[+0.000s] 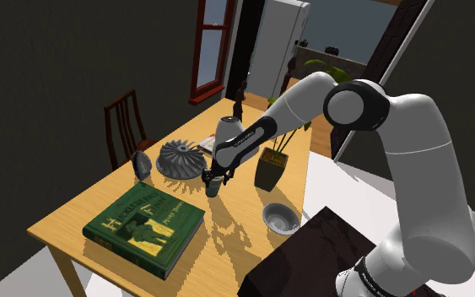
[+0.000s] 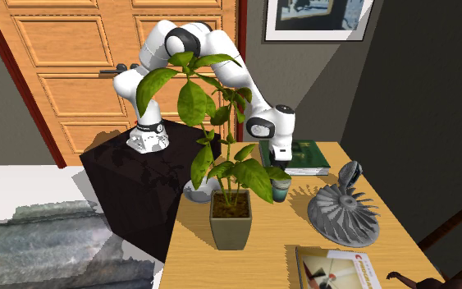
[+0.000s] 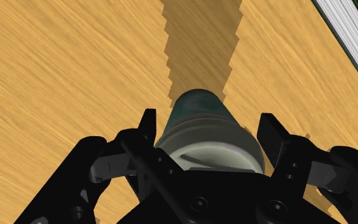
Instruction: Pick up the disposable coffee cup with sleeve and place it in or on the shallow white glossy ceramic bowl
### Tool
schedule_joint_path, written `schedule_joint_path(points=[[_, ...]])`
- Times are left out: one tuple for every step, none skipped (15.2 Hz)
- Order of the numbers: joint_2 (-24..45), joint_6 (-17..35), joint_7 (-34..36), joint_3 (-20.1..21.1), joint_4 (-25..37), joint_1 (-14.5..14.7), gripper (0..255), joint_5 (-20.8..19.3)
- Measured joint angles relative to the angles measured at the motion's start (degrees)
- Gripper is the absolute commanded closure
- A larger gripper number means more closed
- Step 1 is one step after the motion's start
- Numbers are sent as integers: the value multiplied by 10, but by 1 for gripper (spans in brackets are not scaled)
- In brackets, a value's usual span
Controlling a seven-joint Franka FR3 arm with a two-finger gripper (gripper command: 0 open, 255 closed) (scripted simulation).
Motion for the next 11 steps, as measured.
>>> schedule_joint_path(points=[[0, 0, 0, 0, 1, 0, 255, 0], [-3, -3, 0, 0, -1, 0, 255, 0], [-8, -6, -1, 1, -2, -1, 255, 1], [-14, -10, 0, 2, -4, 0, 255, 1], [-18, -14, -2, 2, -4, -2, 255, 2], [-25, -18, -2, 3, -7, -3, 255, 3], [-33, -22, -2, 4, -11, -3, 255, 3], [-39, -27, -3, 5, -12, -4, 255, 4], [-45, -33, -3, 5, -12, -4, 255, 5], [-51, -38, -3, 6, -14, -4, 255, 5], [-59, -40, -4, 7, -20, -5, 255, 6]])
